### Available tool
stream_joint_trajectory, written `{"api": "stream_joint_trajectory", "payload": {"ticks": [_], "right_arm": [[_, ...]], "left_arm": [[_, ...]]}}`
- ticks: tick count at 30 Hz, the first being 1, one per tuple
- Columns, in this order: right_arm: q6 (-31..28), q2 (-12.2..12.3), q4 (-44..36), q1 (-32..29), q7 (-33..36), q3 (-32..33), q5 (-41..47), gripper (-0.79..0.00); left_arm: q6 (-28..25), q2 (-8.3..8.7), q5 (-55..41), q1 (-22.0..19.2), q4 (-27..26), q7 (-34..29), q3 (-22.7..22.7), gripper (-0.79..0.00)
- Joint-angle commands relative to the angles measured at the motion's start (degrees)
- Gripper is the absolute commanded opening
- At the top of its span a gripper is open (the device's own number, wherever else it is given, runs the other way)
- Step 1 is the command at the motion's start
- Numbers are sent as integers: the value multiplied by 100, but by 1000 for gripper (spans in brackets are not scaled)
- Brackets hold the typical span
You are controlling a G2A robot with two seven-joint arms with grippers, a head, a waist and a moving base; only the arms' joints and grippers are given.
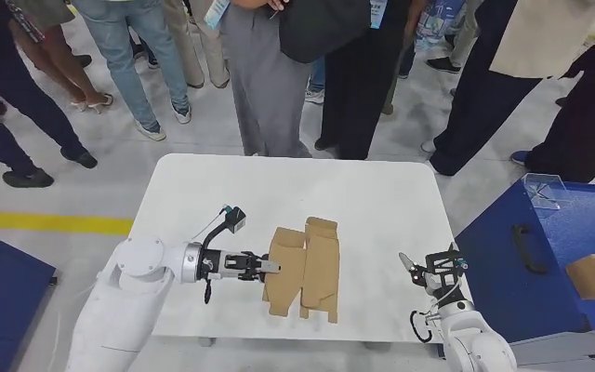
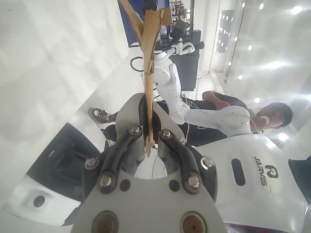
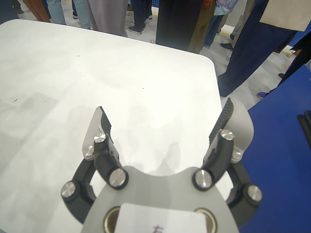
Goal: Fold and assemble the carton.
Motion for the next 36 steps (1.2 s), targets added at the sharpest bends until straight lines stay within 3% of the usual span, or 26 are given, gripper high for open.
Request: {"api": "stream_joint_trajectory", "payload": {"ticks": [1, 8, 9, 12, 14, 16, 18, 20, 22, 27, 32, 34, 35, 36], "right_arm": [[0, 0, 0, 0, 0, 0, 0, 0], [-21, -1, -5, -2, 23, 0, 38, 0], [-197, -4, -111, -26, 266, -4, 309, 0], [-842, 5, -663, -24, 1757, 279, 2121, 0], [-1048, 30, -879, 65, 3214, 504, 3752, 0], [-711, 76, -880, 386, 4934, 808, 5664, 0], [-2, 140, -560, 903, 6541, 1035, 7240, 0], [574, 198, -104, 1448, 7616, 1011, 8019, 0], [853, 221, 345, 1879, 8224, 819, 8561, 0], [1176, 205, 1067, 2504, 8754, 134, 9296, 0], [896, 153, 1079, 2563, 8041, -313, 9427, 0], [880, 140, 1033, 2527, 7910, -442, 9558, -86], [862, 138, 1002, 2510, 7830, -488, 9575, -225], [882, 136, 993, 2486, 7776, -535, 9624, -523]], "left_arm": [[1, 0, 0, 0, -1, 1, 0, -785], [1, 0, 0, 0, -1, 1, 0, -785], [1, 0, 0, 0, -1, 1, 0, -785], [1, 0, 0, 0, -1, 1, 0, -785], [-92, 5, 55, 80, -47, 247, 2, -785], [-252, 11, -61, 170, -77, 362, -8, -785], [-378, 21, -254, 225, -94, 337, -30, -785], [-453, 32, -378, 252, -93, 339, -49, -785], [-449, 41, -475, 262, -67, 324, -36, -785], [-429, 31, -712, 236, 54, 590, 62, -785], [-424, -24, -954, 165, 191, 790, 382, -785], [-393, -42, -976, 127, 250, 896, 494, -785], [-391, -52, -1000, 107, 265, 912, 556, -785], [-378, -62, -1040, 88, 288, 901, 622, -785]]}}
